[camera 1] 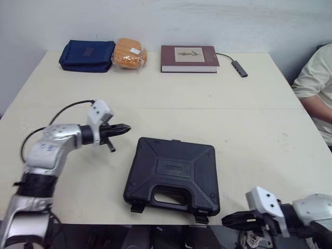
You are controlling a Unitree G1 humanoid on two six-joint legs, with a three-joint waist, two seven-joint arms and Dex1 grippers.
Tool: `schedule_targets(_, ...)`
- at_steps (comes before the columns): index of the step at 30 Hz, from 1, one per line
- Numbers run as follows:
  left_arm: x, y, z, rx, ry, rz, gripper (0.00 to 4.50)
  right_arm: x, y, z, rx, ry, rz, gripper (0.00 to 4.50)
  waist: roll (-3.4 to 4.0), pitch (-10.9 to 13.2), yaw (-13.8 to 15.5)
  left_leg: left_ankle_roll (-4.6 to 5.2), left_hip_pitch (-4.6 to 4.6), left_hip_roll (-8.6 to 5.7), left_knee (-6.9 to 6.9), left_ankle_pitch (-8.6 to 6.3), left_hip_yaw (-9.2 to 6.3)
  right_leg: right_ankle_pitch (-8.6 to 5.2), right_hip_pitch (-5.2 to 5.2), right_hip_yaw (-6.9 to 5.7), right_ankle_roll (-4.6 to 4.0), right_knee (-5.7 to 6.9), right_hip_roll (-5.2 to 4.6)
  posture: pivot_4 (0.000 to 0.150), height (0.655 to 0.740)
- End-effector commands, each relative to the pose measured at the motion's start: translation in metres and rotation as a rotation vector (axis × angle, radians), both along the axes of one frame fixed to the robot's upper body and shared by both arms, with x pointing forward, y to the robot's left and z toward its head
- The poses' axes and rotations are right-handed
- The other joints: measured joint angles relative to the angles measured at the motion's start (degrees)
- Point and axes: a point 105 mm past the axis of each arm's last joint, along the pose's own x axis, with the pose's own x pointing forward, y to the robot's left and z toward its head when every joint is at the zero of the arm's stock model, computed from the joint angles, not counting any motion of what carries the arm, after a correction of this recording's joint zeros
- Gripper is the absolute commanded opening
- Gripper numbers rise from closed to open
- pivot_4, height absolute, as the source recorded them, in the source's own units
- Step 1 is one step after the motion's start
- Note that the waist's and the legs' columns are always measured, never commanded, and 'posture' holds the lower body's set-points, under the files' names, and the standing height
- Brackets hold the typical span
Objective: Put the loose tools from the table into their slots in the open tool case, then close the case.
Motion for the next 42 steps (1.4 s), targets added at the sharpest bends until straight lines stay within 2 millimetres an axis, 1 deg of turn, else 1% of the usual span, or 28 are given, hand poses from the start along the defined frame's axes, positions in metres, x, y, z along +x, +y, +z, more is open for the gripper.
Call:
schedule_targets(1,0.018,-0.013,-0.005,0.046,-0.023,-0.029,0.02,0.003,0.01,-0.008,0.011,0.013,-0.005,0.0,-0.02,0.0,0.02,0.0,-0.23,0.0,0.13,0.03,0.01,0.02,-0.21,0.0,0.03,0.15,0.03,0.15,0.74)
schedule_targets(3,0.025,-0.022,-0.008,0.055,-0.024,-0.05,0.02,0.004,0.013,-0.01,0.014,0.015,-0.004,0.0,-0.09,0.05,0.01,0.03,-0.35,0.0,0.4,0.1,0.09,0.01,-0.29,-0.02,0.03,0.48,0.09,0.15,0.74)
schedule_targets(8,0.031,-0.042,-0.014,0.061,-0.011,-0.118,0.02,0.004,0.016,-0.012,0.035,0.034,-0.01,0.0,-0.3,0.17,0.03,0.09,-0.41,0.0,0.6,0.11,0.14,0.05,-0.28,0.01,0.09,0.48,0.1,0.15,0.74)
schedule_targets(10,0.031,-0.051,-0.014,0.063,-0.011,-0.153,0.02,0.007,0.019,-0.012,0.061,0.041,-0.029,0.0,-0.36,0.2,0.03,0.09,-0.4,0.0,0.63,0.11,0.12,0.05,-0.27,0.02,0.09,0.45,0.09,0.15,0.74)
schedule_targets(13,0.029,-0.056,-0.014,0.069,-0.01,-0.194,0.02,0.013,0.022,-0.008,0.106,0.045,-0.069,0.0,-0.41,0.23,-0.04,0.08,-0.4,0.02,0.63,0.11,0.09,0.05,-0.28,0.01,0.09,0.46,0.09,0.15,0.74)
schedule_targets(16,0.026,-0.059,-0.017,0.076,0.003,-0.227,0.02,0.028,0.023,-0.002,0.153,0.038,-0.146,0.0,-0.42,0.24,-0.1,0.08,-0.39,0.01,0.65,0.12,0.11,0.05,-0.29,0.02,0.09,0.48,0.08,0.15,0.74)
schedule_targets(18,0.02,-0.061,-0.019,0.087,0.015,-0.263,0.02,0.039,0.021,0.002,0.161,0.025,-0.194,0.0,-0.42,0.24,-0.05,0.08,-0.39,0.01,0.69,0.12,0.1,0.05,-0.28,0.03,0.09,0.49,0.05,0.15,0.74)
schedule_targets(22,0.003,-0.061,-0.028,0.115,0.048,-0.33,0.02,0.07,0.008,0.008,0.124,-0.065,-0.309,0.0,-0.41,0.24,-0.09,0.09,-0.4,-0.01,0.68,0.12,0.08,0.05,-0.28,0.03,0.09,0.48,0.0,0.15,0.74)
schedule_targets(24,-0.005,-0.061,-0.029,0.119,0.057,-0.351,0.02,0.081,0.002,0.008,0.092,-0.098,-0.339,0.0,-0.42,0.24,-0.1,0.1,-0.4,-0.02,0.67,0.11,0.08,0.05,-0.29,0.03,0.09,0.48,-0.01,0.15,0.74)
schedule_targets(28,-0.018,-0.063,-0.026,0.094,0.075,-0.377,0.02,0.098,-0.007,0.009,0.049,-0.14,-0.379,0.0,-0.41,0.24,-0.14,0.09,-0.4,-0.02,0.65,0.11,0.08,0.05,-0.3,0.02,0.09,0.49,-0.01,0.15,0.74)
schedule_targets(31,-0.024,-0.061,-0.024,0.094,0.072,-0.376,0.02,0.103,-0.011,0.011,0.023,-0.163,-0.385,0.0,-0.41,0.24,-0.15,0.11,-0.4,-0.02,0.65,0.12,0.09,0.05,-0.3,0.05,0.09,0.49,-0.01,0.15,0.74)
schedule_targets(35,-0.027,-0.053,-0.018,0.092,0.056,-0.354,0.02,0.104,-0.019,0.015,-0.002,-0.174,-0.398,0.0,-0.41,0.24,-0.15,0.11,-0.42,-0.01,0.61,0.12,0.06,0.05,-0.31,0.04,0.09,0.5,-0.01,0.15,0.74)
schedule_targets(38,-0.027,-0.048,0.001,0.081,0.007,-0.344,0.02,0.096,-0.032,0.015,-0.054,-0.18,-0.399,0.0,-0.41,0.24,-0.04,0.12,-0.42,-0.02,0.62,0.12,0.06,0.05,-0.3,0.03,0.09,0.49,-0.02,0.15,0.74)
schedule_targets(40,-0.029,-0.056,0.023,0.028,-0.029,-0.37,0.02,0.091,-0.043,0.017,-0.073,-0.182,-0.423,0.0,-0.41,0.24,0.04,0.13,-0.43,-0.02,0.61,0.12,0.04,0.05,-0.29,0.03,0.09,0.47,-0.02,0.15,0.74)
schedule_targets(42,-0.031,-0.071,0.041,-0.015,-0.08,-0.411,0.02,0.089,-0.052,0.021,-0.069,-0.191,-0.465,0.0,-0.43,0.25,0.15,0.14,-0.46,-0.02,0.63,0.12,0.01,0.05,-0.27,0.0,0.09,0.48,-0.03,0.15,0.74)
